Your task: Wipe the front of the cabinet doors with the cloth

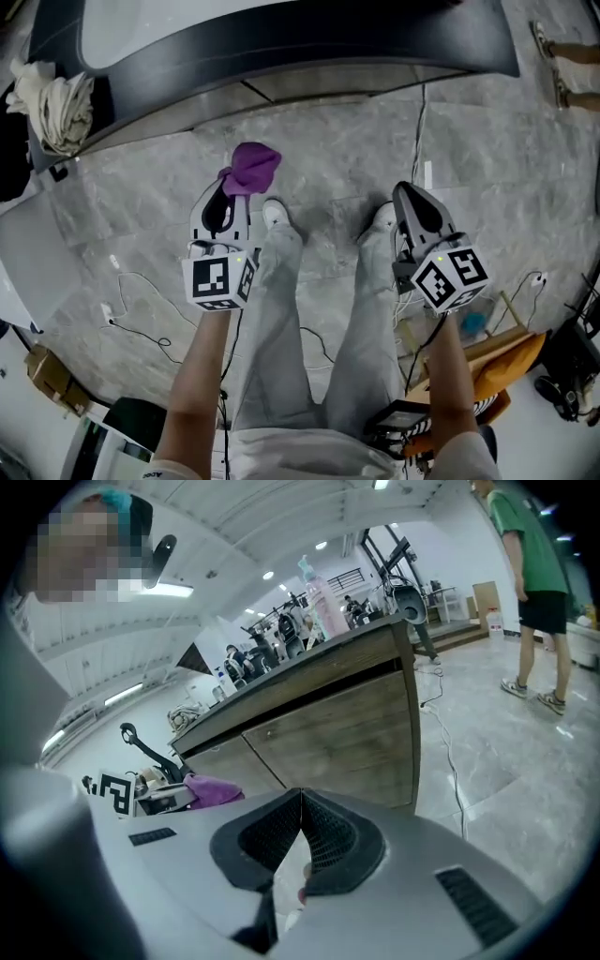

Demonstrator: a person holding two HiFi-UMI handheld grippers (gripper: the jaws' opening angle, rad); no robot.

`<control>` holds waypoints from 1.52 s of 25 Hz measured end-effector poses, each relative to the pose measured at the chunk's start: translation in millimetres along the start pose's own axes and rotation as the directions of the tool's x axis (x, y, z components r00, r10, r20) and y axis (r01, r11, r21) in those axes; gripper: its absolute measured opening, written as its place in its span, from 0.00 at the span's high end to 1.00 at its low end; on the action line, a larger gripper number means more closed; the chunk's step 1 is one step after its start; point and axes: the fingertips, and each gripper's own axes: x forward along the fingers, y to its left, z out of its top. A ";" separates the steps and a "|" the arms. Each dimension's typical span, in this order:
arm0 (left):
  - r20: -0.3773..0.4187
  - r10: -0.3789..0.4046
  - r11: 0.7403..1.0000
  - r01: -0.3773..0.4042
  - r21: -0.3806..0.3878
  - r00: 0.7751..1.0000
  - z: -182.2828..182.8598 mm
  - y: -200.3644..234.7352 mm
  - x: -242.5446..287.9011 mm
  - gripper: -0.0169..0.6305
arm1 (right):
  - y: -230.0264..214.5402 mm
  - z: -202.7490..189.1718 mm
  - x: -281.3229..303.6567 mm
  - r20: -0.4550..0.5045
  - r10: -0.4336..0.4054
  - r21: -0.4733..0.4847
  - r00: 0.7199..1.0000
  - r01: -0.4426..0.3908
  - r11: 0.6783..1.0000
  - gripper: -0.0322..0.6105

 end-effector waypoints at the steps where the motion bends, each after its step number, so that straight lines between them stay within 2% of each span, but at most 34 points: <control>1: 0.002 -0.011 1.000 0.011 0.005 1.000 2.5 -13.2 4.3 0.89 | -9.0 1.0 -4.8 0.006 0.002 0.015 1.000 -0.002 1.000 0.91; 3: 0.011 -0.029 1.000 0.029 0.006 1.000 8.1 -42.4 14.1 0.89 | -27.8 3.7 -16.1 0.017 0.010 0.032 1.000 -0.011 0.999 0.91; 8: 0.031 -0.039 0.999 0.040 -0.026 0.999 13.0 -136.6 44.0 0.89 | -76.0 7.1 -49.7 0.003 0.067 0.000 0.998 -0.067 0.998 0.91; 14: 0.059 -0.075 0.993 0.080 -0.087 0.995 31.2 -250.8 105.2 0.89 | -127.5 16.6 -84.2 0.007 0.126 0.023 0.992 -0.126 0.992 0.91; 19: 0.110 -0.133 0.986 0.142 -0.083 0.985 68.5 -300.4 158.1 0.89 | -152.0 10.1 -96.1 0.029 0.120 0.065 0.992 -0.121 0.990 0.91; 24: 0.095 -0.149 0.987 0.154 -0.054 0.984 90.7 -306.6 204.5 0.89 | -179.6 5.5 -108.7 0.038 0.062 0.096 0.997 -0.065 0.993 0.91; 30: 0.118 -0.109 0.965 0.133 -0.225 0.987 106.1 -273.0 219.5 0.89 | -200.4 -2.0 -104.6 0.057 -0.034 0.143 0.998 0.025 0.989 0.91; 34: 0.124 -0.115 0.963 0.141 -0.231 0.986 107.2 -248.2 213.2 0.89 | -189.5 1.4 -84.2 0.070 -0.050 0.161 0.996 0.038 0.986 0.91; 38: 0.122 -0.112 0.964 0.138 -0.227 0.986 101.5 -211.4 201.4 0.89 | -157.3 8.9 -53.0 0.070 -0.011 0.127 0.998 0.002 0.992 0.91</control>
